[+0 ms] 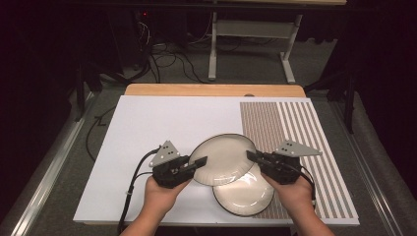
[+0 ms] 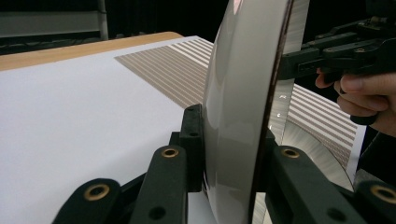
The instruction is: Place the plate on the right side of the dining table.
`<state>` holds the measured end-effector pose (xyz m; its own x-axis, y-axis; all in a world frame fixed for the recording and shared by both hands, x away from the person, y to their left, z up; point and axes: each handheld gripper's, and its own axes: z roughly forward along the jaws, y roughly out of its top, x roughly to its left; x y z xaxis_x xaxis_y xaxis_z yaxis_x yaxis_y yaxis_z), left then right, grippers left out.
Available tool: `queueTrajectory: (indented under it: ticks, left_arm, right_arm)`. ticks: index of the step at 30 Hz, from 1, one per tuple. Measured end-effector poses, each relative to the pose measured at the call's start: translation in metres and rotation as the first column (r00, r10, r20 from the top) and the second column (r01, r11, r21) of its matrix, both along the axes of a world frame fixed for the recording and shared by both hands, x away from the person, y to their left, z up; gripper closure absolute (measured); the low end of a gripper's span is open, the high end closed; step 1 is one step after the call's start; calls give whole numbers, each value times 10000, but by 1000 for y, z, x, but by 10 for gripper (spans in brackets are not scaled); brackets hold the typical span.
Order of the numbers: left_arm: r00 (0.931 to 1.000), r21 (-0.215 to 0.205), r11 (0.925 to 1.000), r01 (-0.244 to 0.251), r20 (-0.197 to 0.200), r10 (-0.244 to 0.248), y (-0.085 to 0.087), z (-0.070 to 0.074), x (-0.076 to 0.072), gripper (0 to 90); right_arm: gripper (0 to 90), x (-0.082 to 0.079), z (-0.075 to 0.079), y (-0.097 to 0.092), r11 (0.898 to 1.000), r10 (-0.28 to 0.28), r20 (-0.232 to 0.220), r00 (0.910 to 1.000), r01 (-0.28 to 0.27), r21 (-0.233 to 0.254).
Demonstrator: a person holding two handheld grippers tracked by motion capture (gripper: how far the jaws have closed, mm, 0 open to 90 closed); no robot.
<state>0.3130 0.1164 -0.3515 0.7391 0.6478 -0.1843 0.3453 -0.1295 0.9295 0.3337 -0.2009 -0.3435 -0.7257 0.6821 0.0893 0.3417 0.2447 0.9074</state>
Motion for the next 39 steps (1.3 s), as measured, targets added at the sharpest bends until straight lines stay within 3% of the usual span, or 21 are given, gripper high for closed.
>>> queueTrajectory:
  ticks: [11, 17, 25, 39]
  left_arm:
    - [9998, 54, 9998, 194, 56, -194, -36, 12, 25, 746]
    - [9982, 74, 9982, 597, -56, -596, -55, 14, 40, 742]
    - [9955, 182, 9954, 945, -95, -943, -84, 14, 56, 737]
    - [9915, 228, 9916, 1276, -289, -1269, -117, 13, 75, 728]
  right_arm:
    - [850, 15, 12, -37, 9972, -711, 169, 9973, 706, 246]
    - [854, 14, 10, -55, 9926, -1078, 145, 9941, 1068, 574]
    - [855, 14, 9, -82, 9832, -1727, 159, 9848, 1714, 622]
    - [856, 16, 8, -112, 9674, -2439, 203, 9696, 2418, 751]
